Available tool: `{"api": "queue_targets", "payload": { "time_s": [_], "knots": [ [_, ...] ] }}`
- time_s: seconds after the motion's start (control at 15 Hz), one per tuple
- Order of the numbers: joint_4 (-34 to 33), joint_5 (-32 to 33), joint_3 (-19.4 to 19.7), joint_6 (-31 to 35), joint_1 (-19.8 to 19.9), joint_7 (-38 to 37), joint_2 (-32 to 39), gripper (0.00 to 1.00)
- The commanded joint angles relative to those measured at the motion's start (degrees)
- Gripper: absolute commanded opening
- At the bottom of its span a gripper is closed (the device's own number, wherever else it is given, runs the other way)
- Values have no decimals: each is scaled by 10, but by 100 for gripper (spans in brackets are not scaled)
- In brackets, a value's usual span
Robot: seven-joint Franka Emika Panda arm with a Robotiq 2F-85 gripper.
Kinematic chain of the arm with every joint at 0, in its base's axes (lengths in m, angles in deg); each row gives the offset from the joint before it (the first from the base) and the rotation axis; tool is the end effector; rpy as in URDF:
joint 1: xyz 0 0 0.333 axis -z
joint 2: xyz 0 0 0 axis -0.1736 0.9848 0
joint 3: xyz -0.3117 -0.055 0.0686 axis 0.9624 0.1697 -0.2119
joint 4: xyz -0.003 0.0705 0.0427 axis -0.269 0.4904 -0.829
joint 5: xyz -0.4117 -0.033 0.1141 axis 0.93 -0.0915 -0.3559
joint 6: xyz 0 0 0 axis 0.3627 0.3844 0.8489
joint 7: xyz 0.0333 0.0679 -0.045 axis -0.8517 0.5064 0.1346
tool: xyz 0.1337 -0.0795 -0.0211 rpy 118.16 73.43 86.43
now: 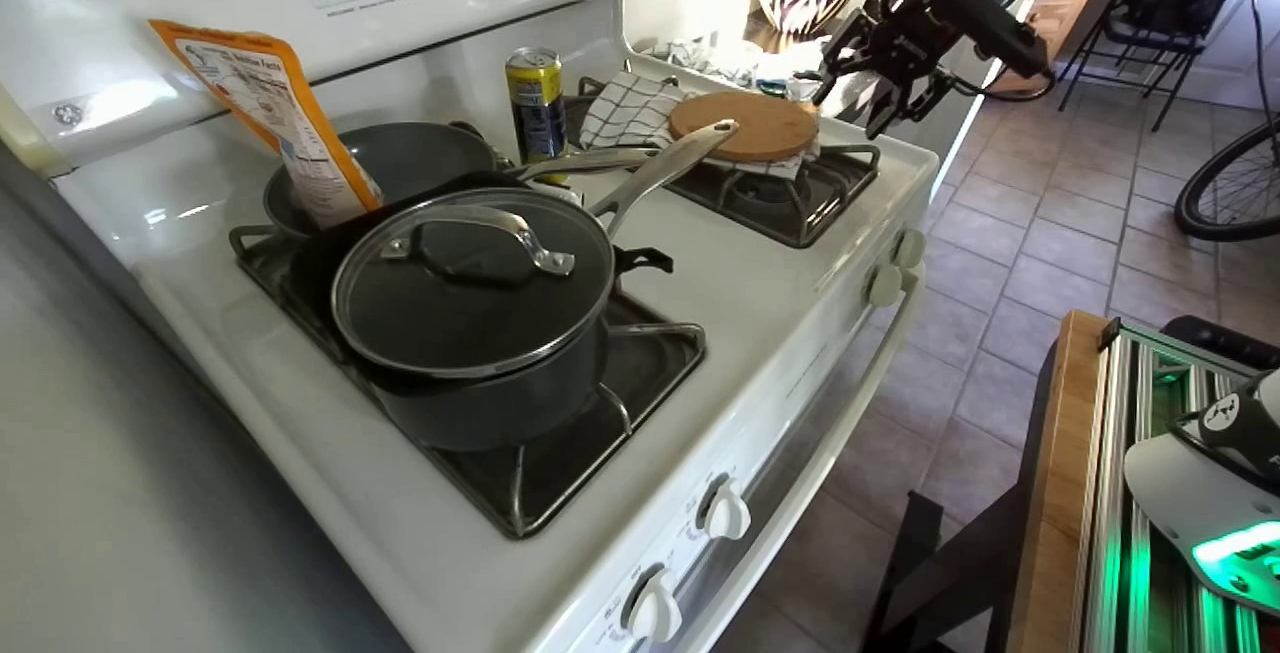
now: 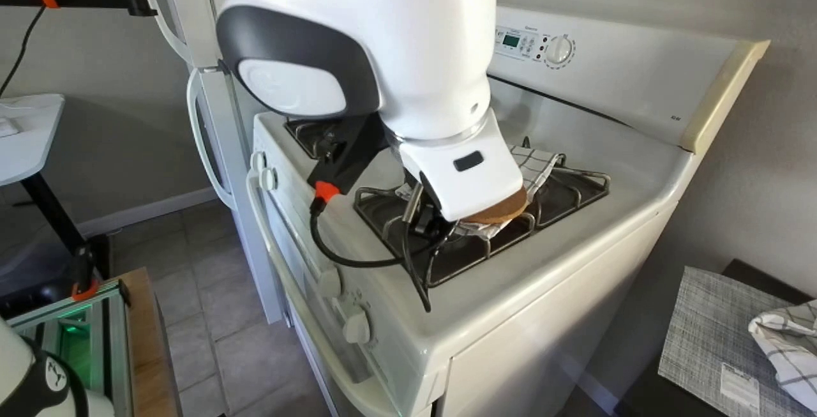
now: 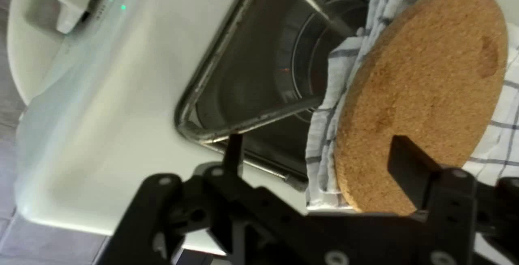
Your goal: Put the wooden object on top of the towel
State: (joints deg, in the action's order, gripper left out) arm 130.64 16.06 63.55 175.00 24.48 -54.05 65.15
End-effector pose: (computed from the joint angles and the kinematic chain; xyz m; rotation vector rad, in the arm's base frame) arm 0.4581 -0.1583 0.2923 -2.3820 1.3373 -0.3225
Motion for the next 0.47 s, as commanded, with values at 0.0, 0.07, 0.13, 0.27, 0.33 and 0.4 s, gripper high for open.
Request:
{"api": "queue_targets", "payload": {
  "time_s": [0.0,0.07,0.13,0.27,0.33,0.4],
  "knots": [
    [21,60,43,-131,-8,20,-137,100],
    [14,69,56,-175,-12,42,-163,100],
    [5,83,62,-212,-13,56,-186,100],
    [-9,75,61,-198,-14,45,-157,100],
    [-13,82,65,-227,-13,54,-183,100],
    [-13,85,68,-239,-12,57,-201,100]
  ]
}}
